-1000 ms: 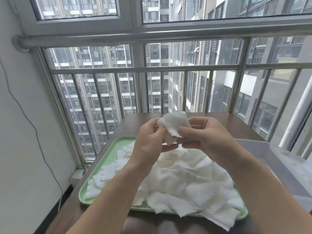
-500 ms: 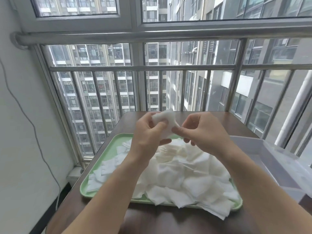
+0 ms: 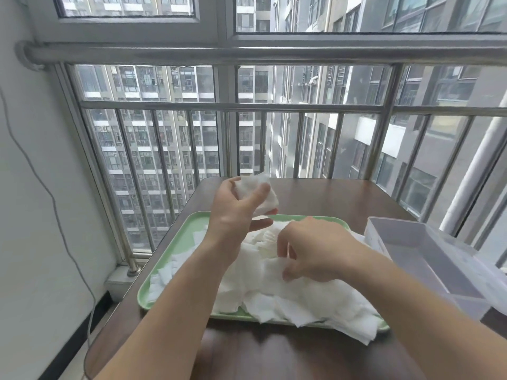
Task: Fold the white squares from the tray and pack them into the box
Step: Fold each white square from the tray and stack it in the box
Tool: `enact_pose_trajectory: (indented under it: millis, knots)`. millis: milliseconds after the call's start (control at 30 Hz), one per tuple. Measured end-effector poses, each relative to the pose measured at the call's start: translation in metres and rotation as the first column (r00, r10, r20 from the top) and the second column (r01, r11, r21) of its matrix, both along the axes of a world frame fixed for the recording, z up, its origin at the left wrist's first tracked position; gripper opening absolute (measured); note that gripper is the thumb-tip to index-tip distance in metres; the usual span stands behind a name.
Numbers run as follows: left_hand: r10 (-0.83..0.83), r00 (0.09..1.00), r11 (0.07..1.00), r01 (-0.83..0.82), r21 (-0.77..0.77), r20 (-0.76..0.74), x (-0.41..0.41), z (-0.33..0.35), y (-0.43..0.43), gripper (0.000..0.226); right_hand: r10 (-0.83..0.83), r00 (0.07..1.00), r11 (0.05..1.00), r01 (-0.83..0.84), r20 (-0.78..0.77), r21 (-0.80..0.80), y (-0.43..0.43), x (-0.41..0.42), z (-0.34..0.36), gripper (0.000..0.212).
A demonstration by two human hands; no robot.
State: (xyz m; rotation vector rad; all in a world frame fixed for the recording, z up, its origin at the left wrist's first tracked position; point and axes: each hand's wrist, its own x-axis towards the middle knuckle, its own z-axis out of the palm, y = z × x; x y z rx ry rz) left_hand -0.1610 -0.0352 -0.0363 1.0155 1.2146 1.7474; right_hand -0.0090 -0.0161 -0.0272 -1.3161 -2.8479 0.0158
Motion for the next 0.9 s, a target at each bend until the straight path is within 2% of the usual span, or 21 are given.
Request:
enact_pose_trajectory:
  millis: [100,167,233,333,433,500,567,767,900]
  knots:
    - [0.015,1.0,1.0,-0.015,-0.003,-0.018,-0.002,-0.002,0.001,0.041,0.032,0.999,0.997,-0.034,-0.036,-0.066,0.003,0.002,0.002,0.016]
    - [0.016,1.0,1.0,-0.016,-0.004,-0.023,-0.003,-0.003,0.002,0.045,0.039,0.988,0.987,-0.061,-0.147,-0.147,0.007,0.009,0.005,0.011]
    - [0.014,0.999,1.0,-0.014,0.008,-0.04,-0.003,-0.004,0.002,0.044,0.01,0.942,0.967,-0.095,-0.334,-0.236,0.013,0.018,0.01,0.01]
    - [0.01,0.997,1.0,-0.009,0.015,-0.081,0.0,-0.005,0.002,0.035,-0.107,0.75,0.888,-0.223,-0.653,-0.402,0.017,0.03,0.018,0.005]
    - [-0.011,0.992,1.0,0.01,-0.011,-0.125,0.003,-0.007,0.002,0.034,-0.224,0.526,0.838,-0.326,-0.821,-0.437,0.018,0.032,0.023,0.006]
    - [-0.039,0.989,0.999,0.035,-0.03,-0.144,0.006,-0.008,0.002,0.038,-0.284,0.427,0.819,-0.356,-0.858,-0.449,0.02,0.028,0.023,0.009]
    - [-0.052,0.985,0.998,0.047,-0.033,-0.167,0.006,-0.01,0.003,0.038,-0.329,0.377,0.813,-0.353,-0.866,-0.463,0.02,0.022,0.02,0.01]
    - [-0.101,0.989,0.995,0.102,0.002,-0.105,0.009,-0.007,0.003,0.021,-0.48,0.223,0.738,-0.42,-0.848,-0.529,0.019,0.014,0.014,0.018]
    - [-0.12,0.991,0.993,0.12,0.006,-0.052,0.01,-0.006,0.003,0.021,-0.529,0.182,0.711,-0.438,-0.829,-0.55,0.022,0.014,0.013,0.03]
